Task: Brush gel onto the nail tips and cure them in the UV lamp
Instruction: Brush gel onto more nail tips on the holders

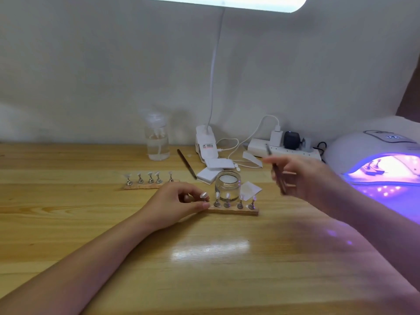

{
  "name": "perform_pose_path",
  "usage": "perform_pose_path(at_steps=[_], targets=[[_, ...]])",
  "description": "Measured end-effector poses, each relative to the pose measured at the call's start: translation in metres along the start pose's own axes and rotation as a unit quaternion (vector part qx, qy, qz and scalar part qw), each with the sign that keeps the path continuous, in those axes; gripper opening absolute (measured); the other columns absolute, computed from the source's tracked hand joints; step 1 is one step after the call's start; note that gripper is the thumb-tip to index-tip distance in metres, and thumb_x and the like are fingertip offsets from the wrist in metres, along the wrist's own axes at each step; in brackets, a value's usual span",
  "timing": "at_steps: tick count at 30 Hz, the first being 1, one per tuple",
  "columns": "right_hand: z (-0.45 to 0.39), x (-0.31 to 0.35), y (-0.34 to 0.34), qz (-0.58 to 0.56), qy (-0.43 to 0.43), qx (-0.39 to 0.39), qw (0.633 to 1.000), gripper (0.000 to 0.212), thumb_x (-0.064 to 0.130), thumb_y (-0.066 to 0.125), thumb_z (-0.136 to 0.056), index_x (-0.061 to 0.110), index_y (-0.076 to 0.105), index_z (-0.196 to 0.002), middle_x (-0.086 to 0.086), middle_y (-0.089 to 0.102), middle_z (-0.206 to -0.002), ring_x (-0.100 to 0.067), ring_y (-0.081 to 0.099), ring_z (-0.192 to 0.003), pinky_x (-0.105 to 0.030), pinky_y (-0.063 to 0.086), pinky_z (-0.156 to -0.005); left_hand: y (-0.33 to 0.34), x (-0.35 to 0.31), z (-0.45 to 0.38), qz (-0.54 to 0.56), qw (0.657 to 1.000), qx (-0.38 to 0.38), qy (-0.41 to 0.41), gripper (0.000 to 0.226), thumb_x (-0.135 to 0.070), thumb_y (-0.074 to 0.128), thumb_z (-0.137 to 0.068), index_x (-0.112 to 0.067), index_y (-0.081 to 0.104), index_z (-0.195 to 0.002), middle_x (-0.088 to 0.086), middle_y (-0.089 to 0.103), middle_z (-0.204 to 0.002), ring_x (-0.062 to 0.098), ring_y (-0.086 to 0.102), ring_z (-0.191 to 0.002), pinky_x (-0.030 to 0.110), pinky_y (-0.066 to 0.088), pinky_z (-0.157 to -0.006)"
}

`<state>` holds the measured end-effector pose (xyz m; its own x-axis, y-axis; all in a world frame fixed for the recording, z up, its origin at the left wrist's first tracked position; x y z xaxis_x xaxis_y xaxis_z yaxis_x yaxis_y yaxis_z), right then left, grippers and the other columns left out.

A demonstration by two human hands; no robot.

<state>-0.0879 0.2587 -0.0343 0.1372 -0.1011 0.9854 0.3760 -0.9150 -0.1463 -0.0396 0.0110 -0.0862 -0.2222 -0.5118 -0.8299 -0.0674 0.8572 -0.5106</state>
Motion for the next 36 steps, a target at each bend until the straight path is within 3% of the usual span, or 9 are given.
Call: perform_pose_path(at_steps=[2, 6, 11, 14, 17, 21, 27, 31, 36], targets=[[-0.002, 0.011, 0.002, -0.129, -0.020, 0.021, 0.991, 0.031, 0.002, 0.042, -0.088, 0.019, 0.067, -0.093, 0.001, 0.072, -0.081, -0.004, 0.062, -0.061, -0.017, 0.050, -0.053, -0.001, 0.000, 0.000, 0.013, 1.000, -0.007, -0.002, 0.019, -0.014, 0.076, -0.071, -0.033, 0.070, -0.072, -0.009, 0.070, -0.075, -0.002, 0.052, -0.065, 0.006, 0.040, -0.062], [-0.013, 0.017, 0.008, -0.012, -0.130, -0.062, 0.989, 0.029, 0.034, 0.071, -0.062, 0.017, 0.057, -0.083, 0.001, 0.072, -0.069, -0.003, 0.058, -0.049, -0.012, 0.042, -0.045, -0.003, 0.000, 0.000, 0.016, 1.000, -0.007, -0.003, 0.020, -0.013, 0.075, -0.072, -0.033, 0.071, -0.072, -0.014, 0.068, -0.067, -0.006, 0.053, -0.062, 0.005, 0.040, -0.060], [-0.032, 0.023, 0.024, -0.055, -0.168, -0.193, 0.965, 0.046, 0.036, 0.043, -0.096, 0.018, 0.046, -0.054, 0.007, 0.036, -0.034, -0.006, 0.026, -0.029, -0.013, 0.020, -0.035, -0.001, -0.001, 0.001, 0.018, 1.000, -0.017, -0.001, 0.020, -0.012, 0.075, -0.073, -0.031, 0.070, -0.069, -0.006, 0.061, -0.062, -0.004, 0.046, -0.054, 0.006, 0.036, -0.054], [-0.042, 0.022, 0.030, -0.034, -0.120, -0.158, 0.980, 0.062, 0.048, 0.026, -0.098, 0.017, 0.062, -0.057, 0.002, 0.037, -0.031, -0.009, 0.029, -0.028, -0.013, 0.022, -0.034, -0.001, -0.001, 0.001, 0.015, 1.000, -0.021, 0.005, 0.021, -0.011, 0.075, -0.073, -0.031, 0.070, -0.068, -0.010, 0.061, -0.060, -0.004, 0.047, -0.054, 0.006, 0.036, -0.054], [-0.047, 0.019, 0.034, 0.000, -0.045, -0.124, 0.991, 0.060, 0.054, 0.039, -0.092, 0.013, 0.068, -0.057, -0.004, 0.058, -0.043, -0.008, 0.039, -0.030, -0.012, 0.028, -0.035, 0.000, 0.000, 0.001, 0.017, 0.999, -0.023, 0.015, 0.022, -0.009, 0.075, -0.072, -0.029, 0.069, -0.067, -0.017, 0.062, -0.055, -0.004, 0.049, -0.054, 0.005, 0.036, -0.054], [-0.050, 0.010, 0.040, 0.143, -0.092, -0.138, 0.976, 0.042, 0.038, 0.070, -0.078, 0.015, 0.057, -0.046, 0.005, 0.049, -0.036, 0.000, 0.043, -0.034, -0.014, 0.031, -0.040, 0.001, 0.000, 0.001, 0.015, 0.999, -0.025, 0.030, 0.022, -0.007, 0.074, -0.072, -0.027, 0.069, -0.066, -0.018, 0.063, -0.058, -0.003, 0.051, -0.057, 0.007, 0.037, -0.056], [-0.058, 0.004, 0.046, 0.237, -0.096, -0.146, 0.956, 0.046, 0.039, 0.068, -0.080, 0.016, 0.047, -0.046, 0.006, 0.045, -0.032, 0.001, 0.044, -0.035, -0.025, 0.045, -0.060, 0.002, -0.001, 0.002, 0.000, 0.998, -0.038, 0.055, 0.022, -0.004, 0.075, -0.071, -0.024, 0.070, -0.064, -0.005, 0.065, -0.070, -0.002, 0.054, -0.063, 0.009, 0.041, -0.059], [-0.062, 0.001, 0.052, 0.270, -0.096, -0.122, 0.950, 0.045, 0.035, 0.069, -0.080, 0.016, 0.047, -0.046, 0.009, 0.045, -0.030, 0.002, 0.046, -0.036, -0.015, 0.042, -0.052, 0.002, 0.000, 0.003, -0.005, 0.997, -0.044, 0.063, 0.023, -0.004, 0.075, -0.071, -0.025, 0.069, -0.064, -0.001, 0.065, -0.073, 0.000, 0.054, -0.063, 0.011, 0.043, -0.060], [-0.061, -0.003, 0.056, 0.289, -0.094, -0.112, 0.946, 0.043, 0.031, 0.068, -0.080, 0.017, 0.046, -0.046, 0.011, 0.045, -0.030, 0.003, 0.046, -0.036, -0.022, 0.041, -0.055, 0.002, 0.000, 0.003, -0.025, 0.996, -0.049, 0.074, 0.026, -0.006, 0.075, -0.072, -0.029, 0.068, -0.063, 0.001, 0.066, -0.073, 0.002, 0.054, -0.064, 0.013, 0.044, -0.061]])
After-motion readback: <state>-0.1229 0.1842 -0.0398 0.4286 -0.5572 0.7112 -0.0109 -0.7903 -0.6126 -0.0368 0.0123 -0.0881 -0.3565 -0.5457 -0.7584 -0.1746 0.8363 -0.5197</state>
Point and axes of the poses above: each hand's wrist, its own z-axis away from the middle knuckle, its own y-axis out of the palm, x = y × z, the point moved 1 cm from there along -z, towards the middle knuckle
